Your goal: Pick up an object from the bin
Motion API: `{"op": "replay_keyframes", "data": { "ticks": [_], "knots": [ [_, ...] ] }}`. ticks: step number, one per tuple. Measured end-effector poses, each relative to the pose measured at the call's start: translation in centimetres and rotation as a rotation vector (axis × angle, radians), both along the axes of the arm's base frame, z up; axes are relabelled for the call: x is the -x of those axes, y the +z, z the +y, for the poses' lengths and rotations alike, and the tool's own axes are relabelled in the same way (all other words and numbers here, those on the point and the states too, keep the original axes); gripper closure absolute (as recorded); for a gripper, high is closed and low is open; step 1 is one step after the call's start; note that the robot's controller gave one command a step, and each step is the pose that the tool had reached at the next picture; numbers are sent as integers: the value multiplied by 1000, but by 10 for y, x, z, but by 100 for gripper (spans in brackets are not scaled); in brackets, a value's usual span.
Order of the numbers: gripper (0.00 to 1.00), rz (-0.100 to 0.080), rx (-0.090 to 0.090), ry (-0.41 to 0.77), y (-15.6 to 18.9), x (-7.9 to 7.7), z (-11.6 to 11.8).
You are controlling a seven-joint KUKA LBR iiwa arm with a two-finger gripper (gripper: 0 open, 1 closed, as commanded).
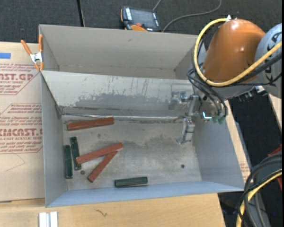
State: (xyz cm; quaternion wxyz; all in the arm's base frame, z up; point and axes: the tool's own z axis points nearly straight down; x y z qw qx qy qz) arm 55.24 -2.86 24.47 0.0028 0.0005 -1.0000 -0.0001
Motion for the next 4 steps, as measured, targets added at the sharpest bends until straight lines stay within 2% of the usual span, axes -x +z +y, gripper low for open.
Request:
{"op": "replay_keyframes", "data": {
  "ticks": [1,2,3,4],
  "knots": [
    [0,-2,-4,-30,-83,-39,93],
    [0,2,-2,78,-180,19,175],
    [100,-6,-1,71,-175,15,172],
    [100,-16,-2,73,-12,-24,161]
  ]
}}
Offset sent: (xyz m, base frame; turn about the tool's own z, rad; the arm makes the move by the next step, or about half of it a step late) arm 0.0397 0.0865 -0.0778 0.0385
